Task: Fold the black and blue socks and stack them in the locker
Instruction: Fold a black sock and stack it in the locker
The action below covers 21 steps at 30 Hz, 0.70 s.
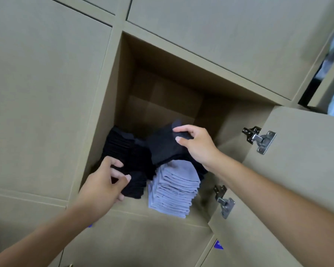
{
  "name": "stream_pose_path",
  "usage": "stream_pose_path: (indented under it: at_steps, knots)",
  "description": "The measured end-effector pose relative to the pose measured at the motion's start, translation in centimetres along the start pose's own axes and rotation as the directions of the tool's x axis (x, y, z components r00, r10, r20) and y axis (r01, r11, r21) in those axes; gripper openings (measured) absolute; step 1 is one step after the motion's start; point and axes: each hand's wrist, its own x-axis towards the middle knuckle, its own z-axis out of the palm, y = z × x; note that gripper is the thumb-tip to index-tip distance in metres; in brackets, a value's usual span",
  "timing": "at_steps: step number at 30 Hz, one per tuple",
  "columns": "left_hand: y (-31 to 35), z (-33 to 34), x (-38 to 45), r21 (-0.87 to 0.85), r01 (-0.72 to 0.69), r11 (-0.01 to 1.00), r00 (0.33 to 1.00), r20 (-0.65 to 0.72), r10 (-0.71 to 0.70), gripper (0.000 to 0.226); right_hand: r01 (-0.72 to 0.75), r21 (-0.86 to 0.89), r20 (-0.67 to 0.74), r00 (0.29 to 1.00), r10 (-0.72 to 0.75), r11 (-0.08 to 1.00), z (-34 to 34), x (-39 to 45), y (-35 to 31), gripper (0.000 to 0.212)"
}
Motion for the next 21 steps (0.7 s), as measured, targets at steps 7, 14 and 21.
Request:
stream_pose_path:
  at_steps: [7, 14, 21]
  knots:
    - [-0.3, 0.3, -0.1, 0.221, -0.076, 0.972, 0.995, 0.08, 0.06, 0.019, -0.017, -0.169, -0.169, 0.986, -0.013, 0.985, -4.5, 5.5, 3.0, 0.029]
    - [-0.8, 1.4, 0.5, 0.295, -0.092, 0.951, 0.99, 0.128, 0.056, 0.014, -0.197, -0.143, -0.248, 0.956, 0.158, 0.97, -6.9, 8.5, 6.3, 0.028]
    - [-1.8, 2.8, 0.9, 0.349, -0.119, 0.929, 0.984, 0.167, 0.063, 0.015, -0.304, -0.022, -0.228, 0.929, 0.292, 0.952, -6.2, 11.0, 8.5, 0.032]
